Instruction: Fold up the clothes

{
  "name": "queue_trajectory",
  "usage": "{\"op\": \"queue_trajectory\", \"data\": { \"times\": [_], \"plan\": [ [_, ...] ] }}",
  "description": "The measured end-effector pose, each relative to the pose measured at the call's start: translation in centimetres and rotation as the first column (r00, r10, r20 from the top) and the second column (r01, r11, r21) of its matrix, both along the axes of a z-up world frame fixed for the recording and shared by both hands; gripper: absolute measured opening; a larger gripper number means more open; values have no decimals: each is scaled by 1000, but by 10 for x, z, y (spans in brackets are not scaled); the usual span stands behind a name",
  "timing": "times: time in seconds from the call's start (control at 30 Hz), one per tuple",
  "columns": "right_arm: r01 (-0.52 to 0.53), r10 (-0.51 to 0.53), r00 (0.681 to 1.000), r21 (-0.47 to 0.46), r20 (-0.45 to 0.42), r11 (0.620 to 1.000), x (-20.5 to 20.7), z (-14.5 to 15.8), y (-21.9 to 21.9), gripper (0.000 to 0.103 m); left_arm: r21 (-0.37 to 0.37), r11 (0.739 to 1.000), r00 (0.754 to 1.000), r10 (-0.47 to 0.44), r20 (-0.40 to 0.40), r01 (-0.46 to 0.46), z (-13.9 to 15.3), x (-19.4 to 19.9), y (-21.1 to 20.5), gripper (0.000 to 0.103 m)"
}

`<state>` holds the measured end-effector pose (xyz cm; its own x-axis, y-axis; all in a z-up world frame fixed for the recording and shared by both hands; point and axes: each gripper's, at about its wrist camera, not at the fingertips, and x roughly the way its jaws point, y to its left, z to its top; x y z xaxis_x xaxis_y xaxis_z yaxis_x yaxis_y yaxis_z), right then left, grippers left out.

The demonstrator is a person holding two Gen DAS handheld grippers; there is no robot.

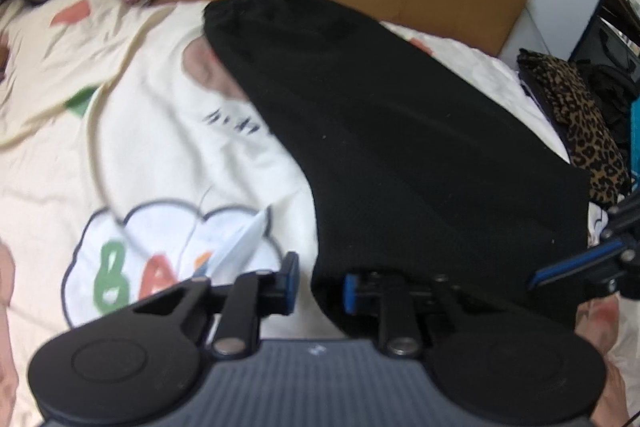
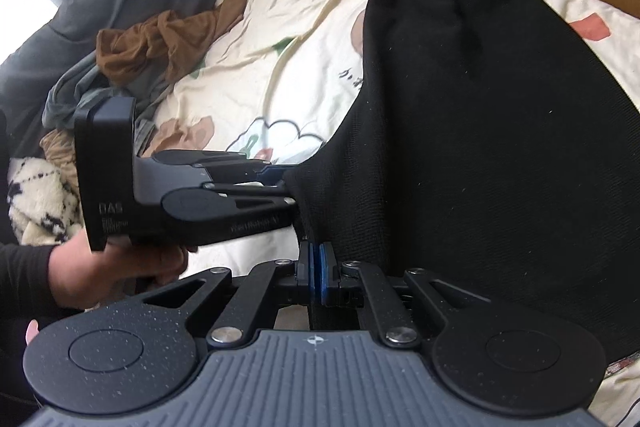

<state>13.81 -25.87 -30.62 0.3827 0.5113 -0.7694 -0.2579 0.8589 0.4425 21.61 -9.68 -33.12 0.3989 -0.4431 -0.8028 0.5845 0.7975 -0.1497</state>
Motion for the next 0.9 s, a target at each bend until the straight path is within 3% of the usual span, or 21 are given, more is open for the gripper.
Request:
{"op": "queue_trajectory", "data": {
  "times": [0.2, 0.5, 0.6, 0.73, 0.9],
  "plan": [
    [14, -14, 1000, -24, -28, 1000, -9, -10, -13, 3, 5, 1000, 1000, 3, -13, -3, -1, -4, 14, 19],
    [120, -132, 987, -134, -87, 984, -20, -44, -63, 3, 30, 998, 999, 50, 2, -50, 14, -4, 40, 19],
    [148, -166, 981, -163, -102, 975, -21, -53, -74, 4, -6, 998, 998, 67, 12, -67, 27, -1, 44, 19],
    [180, -199, 977, -218, -71, 959, -25, -57, -82, 5, -57, 998, 999, 2, 32, 0, 40, -1, 26, 20],
    [223, -238, 971, -246, -29, 943, -25, -58, -95, 5, -108, 987, 993, -119, 9, 119, 36, -7, -13, 21]
  ]
}}
